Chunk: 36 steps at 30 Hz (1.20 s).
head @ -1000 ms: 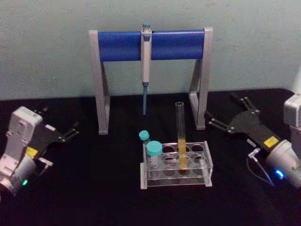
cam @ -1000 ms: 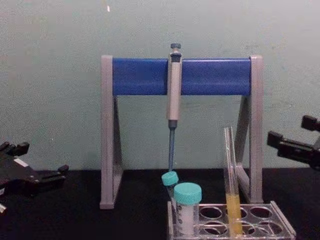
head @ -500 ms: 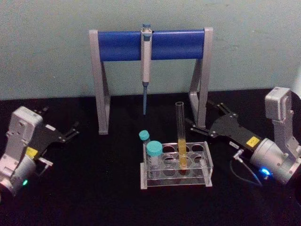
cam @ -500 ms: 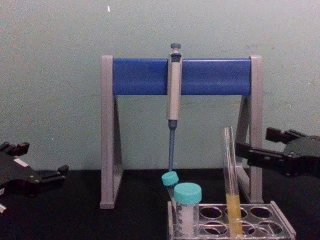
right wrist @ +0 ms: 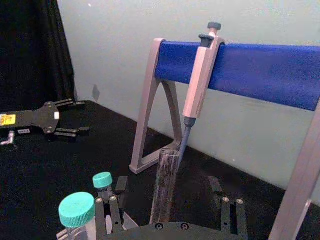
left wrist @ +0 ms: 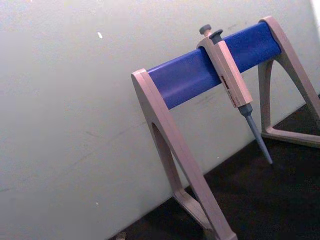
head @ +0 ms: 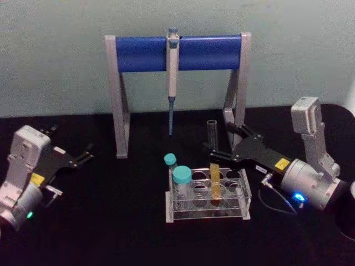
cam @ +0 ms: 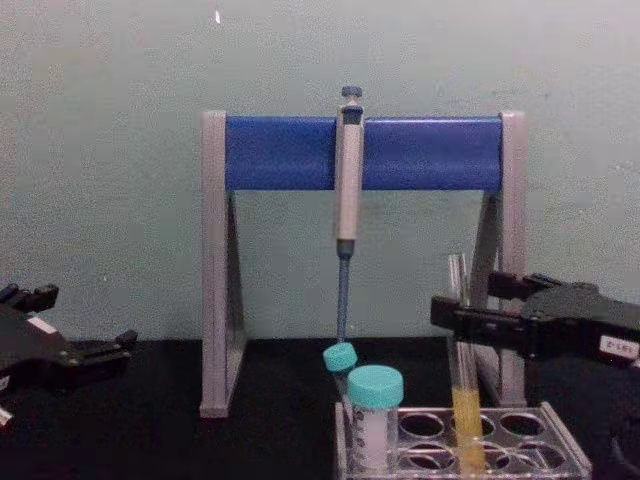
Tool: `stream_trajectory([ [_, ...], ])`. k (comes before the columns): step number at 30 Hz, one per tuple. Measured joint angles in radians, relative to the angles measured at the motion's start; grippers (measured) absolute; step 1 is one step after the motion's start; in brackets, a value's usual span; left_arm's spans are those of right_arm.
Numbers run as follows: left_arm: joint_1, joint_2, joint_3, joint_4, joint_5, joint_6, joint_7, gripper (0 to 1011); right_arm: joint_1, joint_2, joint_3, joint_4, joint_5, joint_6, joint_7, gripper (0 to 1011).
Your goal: Pick up the test tube from the test tube rack, shake it, then place it back into the test tube rack.
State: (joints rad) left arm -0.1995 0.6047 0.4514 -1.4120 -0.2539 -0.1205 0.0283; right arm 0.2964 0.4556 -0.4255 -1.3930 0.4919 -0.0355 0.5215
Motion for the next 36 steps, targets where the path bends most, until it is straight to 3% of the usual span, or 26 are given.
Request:
stream_trajectory([
  [15,0.0,0.0,0.0,0.0,0.0,0.0,0.0,1001,0.034,-0.017,-0.013,0.033,0.006,0.067,0.022,1000],
  [36,0.0,0.0,0.0,0.0,0.0,0.0,0.0,1001,0.037,-0.017,-0.013,0.039,0.013,0.072,0.02,1000],
])
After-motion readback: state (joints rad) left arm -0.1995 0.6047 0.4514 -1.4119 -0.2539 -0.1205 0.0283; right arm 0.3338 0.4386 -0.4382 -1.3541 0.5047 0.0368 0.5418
